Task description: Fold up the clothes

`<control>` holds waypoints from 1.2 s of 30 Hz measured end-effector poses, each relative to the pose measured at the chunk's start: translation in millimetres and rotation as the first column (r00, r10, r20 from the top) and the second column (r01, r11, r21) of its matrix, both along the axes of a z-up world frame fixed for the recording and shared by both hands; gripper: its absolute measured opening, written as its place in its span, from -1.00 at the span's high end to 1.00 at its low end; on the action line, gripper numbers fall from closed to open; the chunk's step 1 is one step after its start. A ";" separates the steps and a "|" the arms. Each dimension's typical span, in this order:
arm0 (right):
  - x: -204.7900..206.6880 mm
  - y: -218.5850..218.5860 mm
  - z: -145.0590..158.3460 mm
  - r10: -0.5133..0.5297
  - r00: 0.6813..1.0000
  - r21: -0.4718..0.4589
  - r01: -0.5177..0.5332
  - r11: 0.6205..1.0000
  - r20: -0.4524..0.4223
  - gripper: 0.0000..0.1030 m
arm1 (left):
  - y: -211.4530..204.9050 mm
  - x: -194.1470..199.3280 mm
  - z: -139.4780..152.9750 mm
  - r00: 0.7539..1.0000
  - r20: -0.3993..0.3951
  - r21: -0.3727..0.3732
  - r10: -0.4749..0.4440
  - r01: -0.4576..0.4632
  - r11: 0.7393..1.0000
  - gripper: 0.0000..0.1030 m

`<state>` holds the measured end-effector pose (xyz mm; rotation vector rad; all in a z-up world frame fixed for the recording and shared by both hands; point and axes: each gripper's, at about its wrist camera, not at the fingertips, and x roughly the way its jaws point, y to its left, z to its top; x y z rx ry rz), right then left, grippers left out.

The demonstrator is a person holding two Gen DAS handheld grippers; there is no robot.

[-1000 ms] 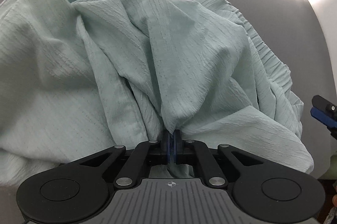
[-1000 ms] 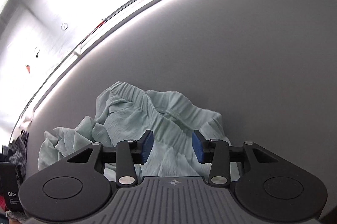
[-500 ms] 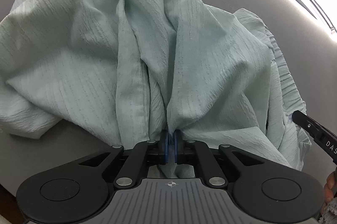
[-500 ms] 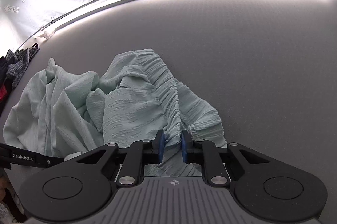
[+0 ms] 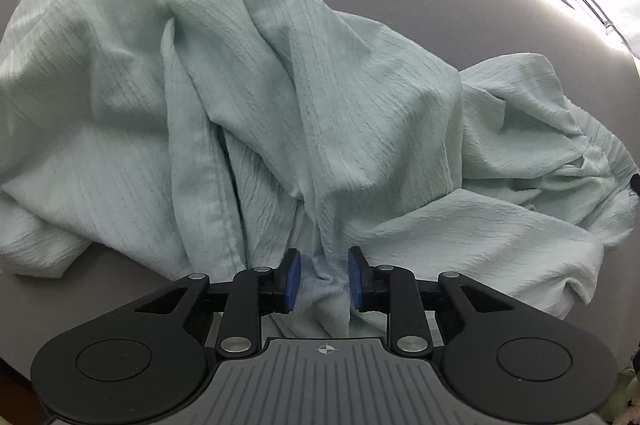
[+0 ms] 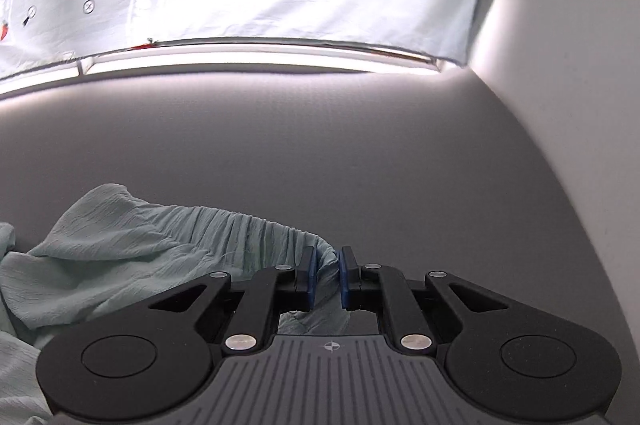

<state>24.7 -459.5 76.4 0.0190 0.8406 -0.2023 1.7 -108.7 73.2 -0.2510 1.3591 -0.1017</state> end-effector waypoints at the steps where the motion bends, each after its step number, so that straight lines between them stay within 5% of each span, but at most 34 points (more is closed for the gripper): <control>1: -4.7 0.1 -4.2 0.000 1.000 0.022 0.000 1.000 -0.004 0.74 | -3.8 4.2 4.5 0.999 0.020 -0.003 -0.025 0.025 1.000 0.19; 7: -41.8 12.6 -19.6 0.034 0.999 0.161 -0.027 0.987 -0.035 0.71 | -39.4 36.4 34.3 0.966 0.151 0.044 -0.210 0.206 0.978 -0.03; 15: -68.5 49.0 -18.3 0.206 0.978 0.299 -0.191 0.935 -0.020 0.77 | -80.6 54.4 54.9 0.924 0.176 0.031 -0.341 0.341 0.940 -0.20; 18: -77.8 58.6 -21.0 0.278 0.959 0.335 -0.245 0.910 -0.051 0.77 | -99.1 57.6 57.1 0.908 0.182 -0.039 -0.378 0.391 0.920 -0.28; 20: -82.6 59.4 -27.3 0.279 0.957 0.345 -0.234 0.909 -0.085 0.77 | -115.3 57.9 47.8 0.899 0.162 -0.020 -0.407 0.415 0.910 -0.28; 24: -90.0 35.0 -19.6 0.172 0.982 0.427 -0.122 0.896 -0.080 0.60 | -129.5 53.9 23.9 0.903 0.089 0.003 -0.420 0.421 0.907 -0.26; 27: -97.2 -3.1 -10.9 0.017 0.998 0.548 0.019 0.836 -0.060 0.19 | -124.9 49.6 0.9 0.920 0.003 -0.003 -0.391 0.391 0.920 -0.26; 31: -97.9 -47.6 -8.7 -0.171 0.983 0.638 0.171 0.750 -0.062 0.08 | -109.4 38.5 -11.5 0.934 -0.032 -0.042 -0.357 0.356 0.934 -0.25; 36: -58.3 -50.6 -20.4 -0.170 0.972 0.473 0.227 0.852 -0.160 0.08 | -106.3 34.7 -10.4 0.939 -0.041 -0.037 -0.341 0.340 0.940 -0.26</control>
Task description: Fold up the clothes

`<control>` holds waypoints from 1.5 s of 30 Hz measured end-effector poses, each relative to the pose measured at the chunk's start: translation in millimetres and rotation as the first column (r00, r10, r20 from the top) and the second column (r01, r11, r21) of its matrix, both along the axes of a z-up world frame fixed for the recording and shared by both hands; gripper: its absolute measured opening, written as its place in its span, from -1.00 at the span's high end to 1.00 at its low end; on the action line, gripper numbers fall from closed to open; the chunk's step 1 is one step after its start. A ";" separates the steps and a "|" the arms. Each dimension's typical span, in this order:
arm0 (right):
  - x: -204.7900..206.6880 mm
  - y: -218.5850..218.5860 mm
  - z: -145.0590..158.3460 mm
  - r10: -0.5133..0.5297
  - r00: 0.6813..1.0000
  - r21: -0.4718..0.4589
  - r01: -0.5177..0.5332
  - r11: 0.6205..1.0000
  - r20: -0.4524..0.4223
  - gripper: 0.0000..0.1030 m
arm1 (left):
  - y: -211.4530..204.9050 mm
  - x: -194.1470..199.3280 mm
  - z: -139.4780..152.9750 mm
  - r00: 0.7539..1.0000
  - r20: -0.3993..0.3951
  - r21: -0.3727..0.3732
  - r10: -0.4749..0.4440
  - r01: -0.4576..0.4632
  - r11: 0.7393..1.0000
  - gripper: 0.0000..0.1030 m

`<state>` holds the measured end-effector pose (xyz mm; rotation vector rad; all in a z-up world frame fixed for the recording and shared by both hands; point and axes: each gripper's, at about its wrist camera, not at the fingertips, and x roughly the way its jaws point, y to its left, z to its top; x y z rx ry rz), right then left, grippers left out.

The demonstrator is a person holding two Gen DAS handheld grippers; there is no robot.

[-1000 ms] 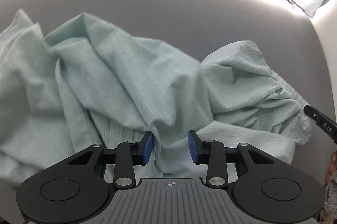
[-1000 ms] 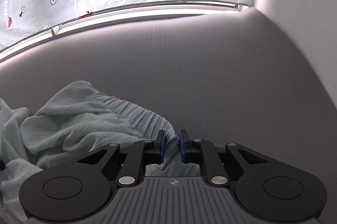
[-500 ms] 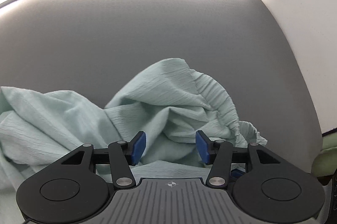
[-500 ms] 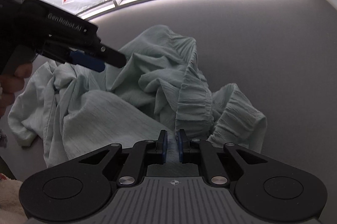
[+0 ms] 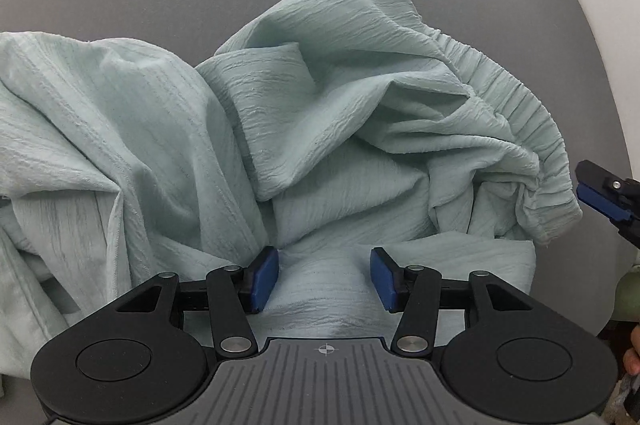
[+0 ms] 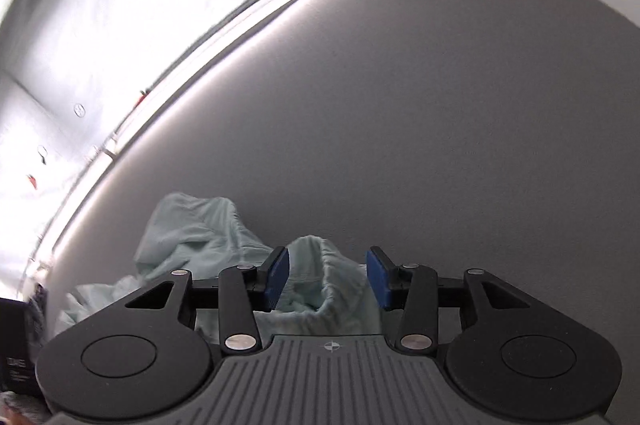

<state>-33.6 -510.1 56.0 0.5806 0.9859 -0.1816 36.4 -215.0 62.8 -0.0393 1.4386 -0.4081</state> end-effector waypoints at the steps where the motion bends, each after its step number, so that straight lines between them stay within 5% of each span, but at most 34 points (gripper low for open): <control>1: 8.7 3.0 -3.7 0.017 0.999 -0.030 -0.018 0.999 -0.032 0.08 | -0.1 -0.3 0.1 1.000 0.000 0.002 -0.001 0.001 1.000 -0.26; 8: 34.6 36.3 -26.6 0.083 0.985 -0.130 -0.103 0.986 -0.152 0.12 | -0.5 -2.2 1.5 1.000 0.009 0.002 -0.001 0.001 1.000 -0.44; 12: 31.8 60.1 -29.2 0.127 0.972 -0.263 -0.177 0.949 -0.195 0.76 | -6.1 -0.5 2.2 1.000 0.007 0.012 -0.020 0.020 1.000 -0.57; 14: 26.4 69.7 -28.5 0.128 0.972 -0.352 -0.193 0.916 -0.199 0.88 | -9.9 -1.3 3.2 0.999 0.016 0.032 -0.041 0.041 0.999 -0.57; 15: 23.1 73.3 -26.2 0.110 0.975 -0.430 -0.186 0.884 -0.195 0.89 | -11.8 -1.9 3.8 0.998 0.022 0.043 -0.054 0.053 0.998 -0.58; 17: 12.3 85.7 -21.6 0.085 0.982 -0.666 -0.177 0.724 -0.169 0.89 | -14.1 -2.5 4.0 0.997 0.028 0.050 -0.072 0.071 0.996 -0.66; 19: 2.3 88.4 -19.6 0.074 0.986 -0.770 -0.165 0.616 -0.151 0.89 | -18.7 -3.1 4.9 0.994 0.035 0.067 -0.106 0.103 0.992 -0.68; 25: -21.6 53.4 -29.5 -0.098 0.978 -0.726 -0.068 0.684 -0.183 0.88 | -26.6 0.7 12.4 0.986 0.028 0.045 -0.166 0.165 0.985 -0.58; 30: -46.8 27.5 -39.7 -0.207 0.960 -0.623 0.045 0.781 -0.189 0.87 | -36.4 11.7 42.9 0.968 0.117 0.014 -0.221 0.221 0.975 -0.58; 37: -54.2 16.2 -47.2 -0.227 0.956 -0.563 0.086 0.822 -0.185 0.87 | -76.6 51.0 84.1 0.897 0.307 0.015 -0.318 0.330 0.944 -0.87; 40: -69.7 4.6 -38.0 -0.222 0.957 -0.558 0.082 0.826 -0.187 0.87 | -89.8 72.5 75.1 0.877 0.281 0.005 -0.390 0.405 0.914 -0.87; 45: -68.7 -0.9 -43.5 -0.217 0.958 -0.547 0.082 0.833 -0.187 0.86 | -102.5 87.3 55.7 0.884 0.190 -0.052 -0.426 0.443 0.895 -0.86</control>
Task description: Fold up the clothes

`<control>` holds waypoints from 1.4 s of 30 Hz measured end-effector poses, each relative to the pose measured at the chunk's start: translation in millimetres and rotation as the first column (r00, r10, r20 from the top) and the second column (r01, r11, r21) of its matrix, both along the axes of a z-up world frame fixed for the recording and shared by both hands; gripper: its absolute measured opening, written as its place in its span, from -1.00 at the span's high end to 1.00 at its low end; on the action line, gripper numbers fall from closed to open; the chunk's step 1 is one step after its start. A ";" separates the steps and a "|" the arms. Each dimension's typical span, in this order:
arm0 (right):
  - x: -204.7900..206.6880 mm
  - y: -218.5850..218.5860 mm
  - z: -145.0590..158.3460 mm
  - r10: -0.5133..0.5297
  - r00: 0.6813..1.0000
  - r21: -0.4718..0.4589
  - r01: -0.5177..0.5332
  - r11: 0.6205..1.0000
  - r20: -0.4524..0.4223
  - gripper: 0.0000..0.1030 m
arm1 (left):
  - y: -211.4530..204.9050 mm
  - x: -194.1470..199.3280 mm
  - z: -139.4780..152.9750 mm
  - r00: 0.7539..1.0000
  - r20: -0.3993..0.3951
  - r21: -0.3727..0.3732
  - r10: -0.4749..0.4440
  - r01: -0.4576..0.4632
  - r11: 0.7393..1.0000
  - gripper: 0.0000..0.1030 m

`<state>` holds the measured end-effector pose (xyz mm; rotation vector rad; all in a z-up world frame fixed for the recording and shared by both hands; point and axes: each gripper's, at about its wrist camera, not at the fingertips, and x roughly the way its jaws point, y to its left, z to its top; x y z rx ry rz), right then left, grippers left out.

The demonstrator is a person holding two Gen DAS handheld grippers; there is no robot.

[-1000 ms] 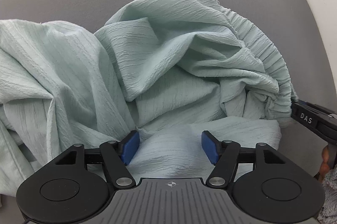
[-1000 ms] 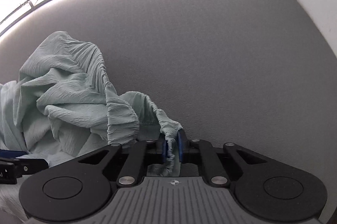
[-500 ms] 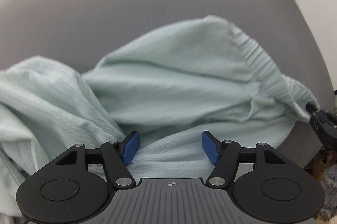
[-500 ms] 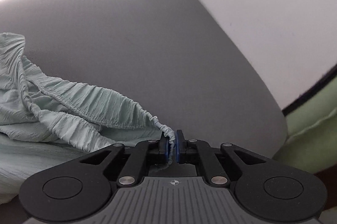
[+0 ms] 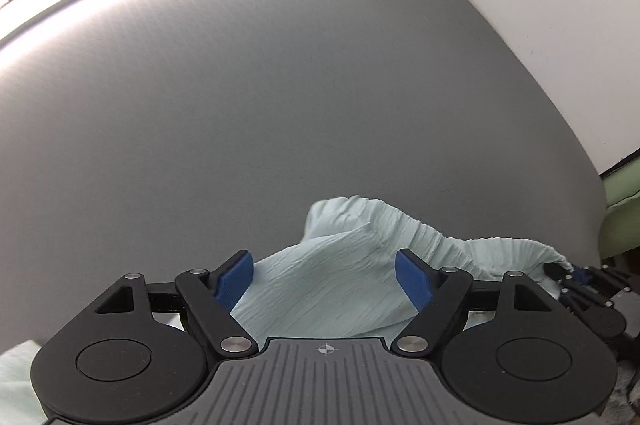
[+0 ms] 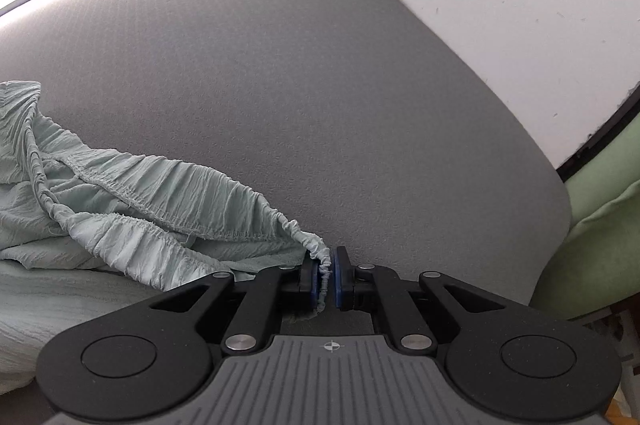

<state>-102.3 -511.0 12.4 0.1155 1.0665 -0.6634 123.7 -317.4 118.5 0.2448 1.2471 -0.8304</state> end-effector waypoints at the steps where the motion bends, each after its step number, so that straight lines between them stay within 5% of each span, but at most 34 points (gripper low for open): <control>1: 0.2 -1.3 -0.9 -0.003 1.000 0.006 0.003 1.000 0.002 0.86 | -0.5 0.0 -0.6 1.000 0.000 0.004 -0.002 0.002 1.000 -0.79; 3: -0.7 -6.3 -2.5 -0.010 1.000 0.016 0.009 1.000 0.010 0.86 | -5.3 -0.6 -4.5 1.000 0.002 0.024 0.015 -0.015 1.000 -0.53; 5: -1.4 -8.9 -2.8 -0.026 0.999 0.032 0.025 0.999 0.023 0.86 | -9.1 -2.8 -6.5 0.999 0.010 0.040 0.042 -0.042 0.998 0.10; 6: -1.7 -10.5 -2.5 -0.037 0.999 0.041 0.036 0.999 0.031 0.86 | -11.3 -4.5 -7.8 0.998 0.027 0.056 0.055 -0.056 0.997 0.67; 9: 0.4 -12.0 0.0 -0.039 0.998 0.035 0.038 0.999 0.046 0.86 | -16.9 -11.9 -1.1 0.989 0.122 0.108 0.080 -0.093 0.990 0.84; 16: 10.3 -25.9 17.1 -0.068 0.989 0.033 0.064 0.997 0.129 0.86 | -32.7 13.5 54.4 0.931 0.299 0.021 0.209 -0.226 0.974 0.86; 21: 30.4 -33.6 35.2 -0.047 0.977 -0.018 0.052 0.998 0.210 0.86 | -55.7 33.5 89.6 0.858 0.485 0.004 0.170 -0.196 0.980 0.92; 24: 38.7 -48.7 44.5 -0.074 0.967 0.018 0.072 0.997 0.245 0.85 | -65.6 57.0 106.9 0.861 0.477 -0.017 0.177 -0.192 0.981 0.92; 28: 37.6 -71.8 35.9 -0.163 0.951 0.179 0.119 0.977 0.261 0.78 | -66.9 58.8 94.9 0.915 0.365 -0.031 0.172 -0.172 0.985 0.89; 34: 10.2 -87.3 17.1 -0.250 0.941 0.282 0.182 0.942 0.227 0.56 | -112.3 -10.4 12.6 0.977 0.210 0.065 -0.030 0.016 0.998 0.41; 40: -7.3 -84.4 6.6 -0.278 0.935 0.311 0.203 0.928 0.221 0.34 | -104.7 -44.2 -3.2 0.988 0.132 0.025 -0.079 0.076 0.997 -0.02; 42: -9.1 -83.8 5.9 -0.282 0.934 0.312 0.206 0.928 0.221 0.34 | -95.0 -49.6 -4.4 0.987 0.139 0.034 -0.078 0.074 0.997 -0.02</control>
